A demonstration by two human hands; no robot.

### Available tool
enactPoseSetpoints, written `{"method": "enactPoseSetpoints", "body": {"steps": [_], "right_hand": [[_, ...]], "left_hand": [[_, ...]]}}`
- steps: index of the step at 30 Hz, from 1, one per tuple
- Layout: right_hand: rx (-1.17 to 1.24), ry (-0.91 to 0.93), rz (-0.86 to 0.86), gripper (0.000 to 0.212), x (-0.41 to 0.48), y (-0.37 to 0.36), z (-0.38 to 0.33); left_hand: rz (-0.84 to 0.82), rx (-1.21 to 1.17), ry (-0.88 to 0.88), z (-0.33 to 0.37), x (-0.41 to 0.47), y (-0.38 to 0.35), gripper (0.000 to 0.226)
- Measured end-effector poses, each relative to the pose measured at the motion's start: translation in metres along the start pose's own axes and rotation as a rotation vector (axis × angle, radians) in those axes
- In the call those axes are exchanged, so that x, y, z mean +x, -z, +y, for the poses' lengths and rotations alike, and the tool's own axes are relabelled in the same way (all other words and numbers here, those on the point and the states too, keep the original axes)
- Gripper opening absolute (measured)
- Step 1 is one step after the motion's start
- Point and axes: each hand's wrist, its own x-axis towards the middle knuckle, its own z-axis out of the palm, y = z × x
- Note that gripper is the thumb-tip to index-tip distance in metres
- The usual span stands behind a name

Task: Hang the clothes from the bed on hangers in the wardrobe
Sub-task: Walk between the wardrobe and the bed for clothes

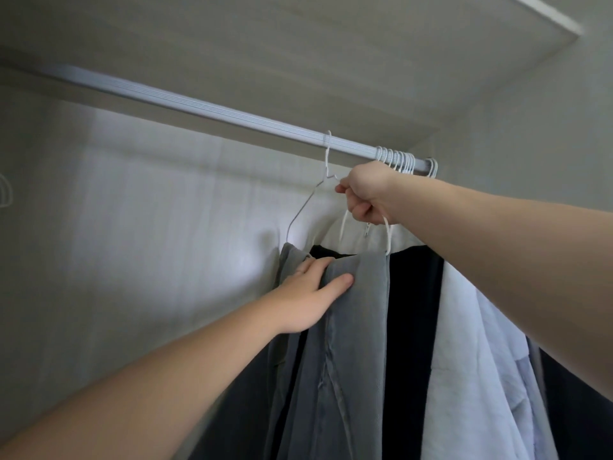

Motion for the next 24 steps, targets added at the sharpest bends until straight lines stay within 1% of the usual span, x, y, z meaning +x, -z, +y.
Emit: {"method": "enactPoseSetpoints", "body": {"steps": [3,6,7,10,12,14,17,19,22,24], "right_hand": [[0.053,0.084,-0.012,0.026,-0.004,-0.006,-0.002],[0.105,0.177,-0.005,0.025,-0.008,-0.003,-0.007],[0.124,0.212,0.001,0.024,-0.011,0.000,-0.010],[0.155,0.305,-0.004,0.020,-0.030,0.013,-0.017],[0.144,0.354,-0.015,0.019,-0.047,0.027,-0.019],[0.087,0.406,-0.015,0.017,-0.067,0.045,-0.017],[-0.051,0.497,0.003,0.016,-0.103,0.075,-0.009],[-0.186,0.554,0.046,0.019,-0.128,0.099,-0.002],[-0.380,0.608,0.141,0.023,-0.168,0.135,0.007],[-0.508,0.627,0.225,0.025,-0.196,0.161,0.009]], "left_hand": [[0.026,0.012,0.008,0.003,-0.003,0.001,0.096],[0.100,0.049,-0.014,0.010,-0.005,0.005,0.076],[0.137,0.063,-0.021,0.014,-0.006,0.008,0.073],[0.252,0.134,-0.080,0.022,-0.008,0.015,0.072],[0.347,0.209,-0.151,0.032,-0.012,0.019,0.080],[0.477,0.228,-0.230,0.046,-0.016,0.023,0.083],[0.684,0.165,-0.329,0.073,-0.019,0.028,0.075],[0.795,0.175,-0.387,0.092,-0.019,0.032,0.071],[0.892,0.204,-0.449,0.127,-0.023,0.033,0.068],[0.918,0.189,-0.452,0.156,-0.027,0.029,0.065]]}}
